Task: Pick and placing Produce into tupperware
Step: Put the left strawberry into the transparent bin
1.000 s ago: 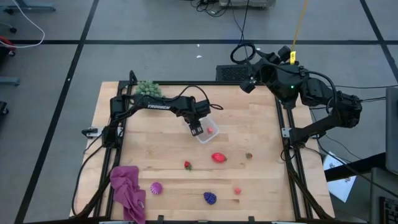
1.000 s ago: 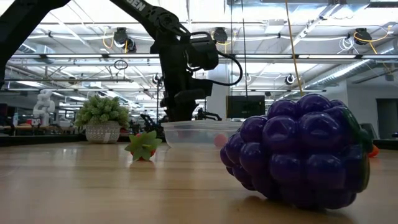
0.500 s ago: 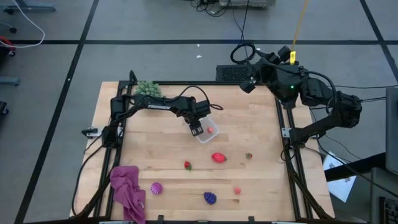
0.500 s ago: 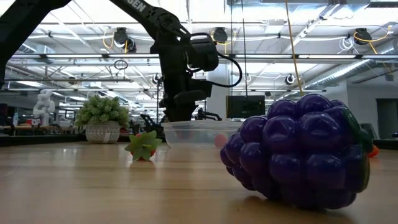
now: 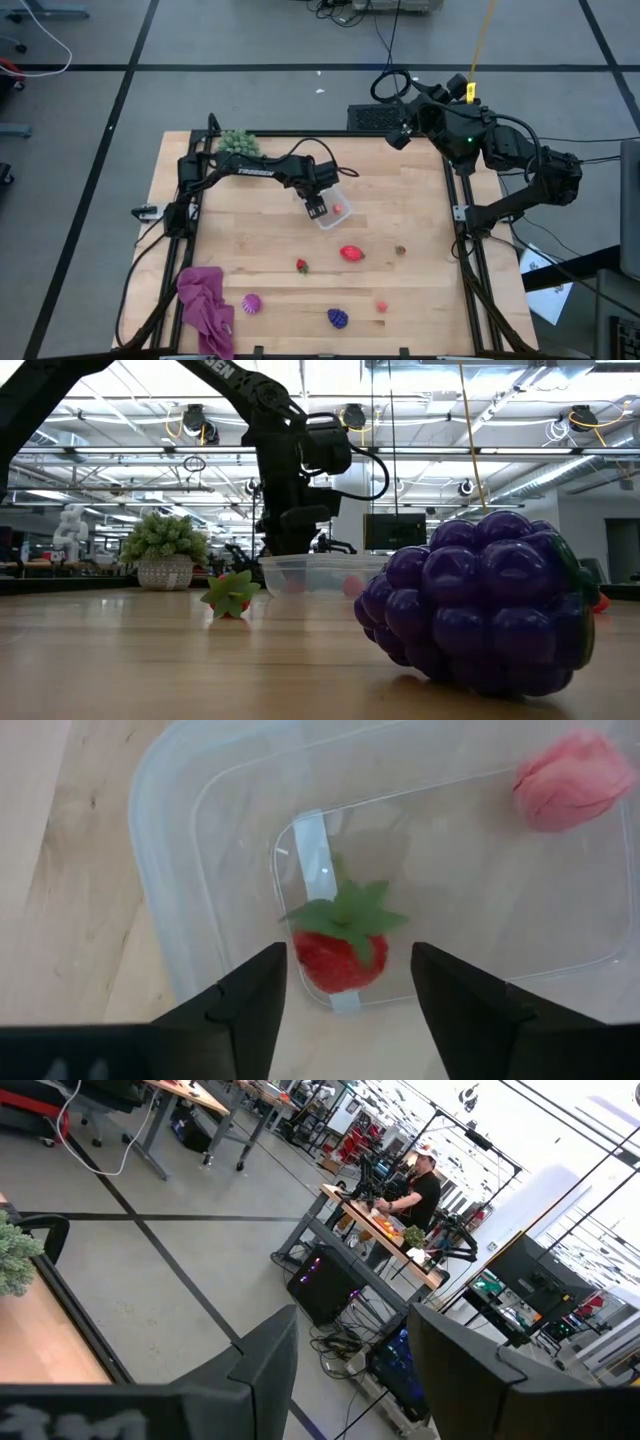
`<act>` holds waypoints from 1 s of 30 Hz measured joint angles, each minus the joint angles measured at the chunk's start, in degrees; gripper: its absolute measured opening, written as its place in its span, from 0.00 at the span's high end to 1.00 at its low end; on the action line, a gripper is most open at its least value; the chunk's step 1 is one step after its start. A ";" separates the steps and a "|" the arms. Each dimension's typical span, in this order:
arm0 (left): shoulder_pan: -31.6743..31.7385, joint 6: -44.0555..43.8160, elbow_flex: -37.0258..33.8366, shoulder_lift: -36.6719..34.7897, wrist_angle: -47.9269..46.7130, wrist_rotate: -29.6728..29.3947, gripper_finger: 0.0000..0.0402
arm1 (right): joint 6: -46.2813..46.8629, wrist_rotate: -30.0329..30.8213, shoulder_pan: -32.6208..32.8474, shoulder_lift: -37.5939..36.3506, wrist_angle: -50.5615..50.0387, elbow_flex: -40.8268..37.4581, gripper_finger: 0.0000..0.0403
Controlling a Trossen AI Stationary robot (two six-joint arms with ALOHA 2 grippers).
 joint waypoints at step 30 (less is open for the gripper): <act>-26.31 -23.49 0.11 -26.37 -19.18 -5.05 0.43 | 2.83 -0.02 0.01 0.00 -2.74 0.00 0.55</act>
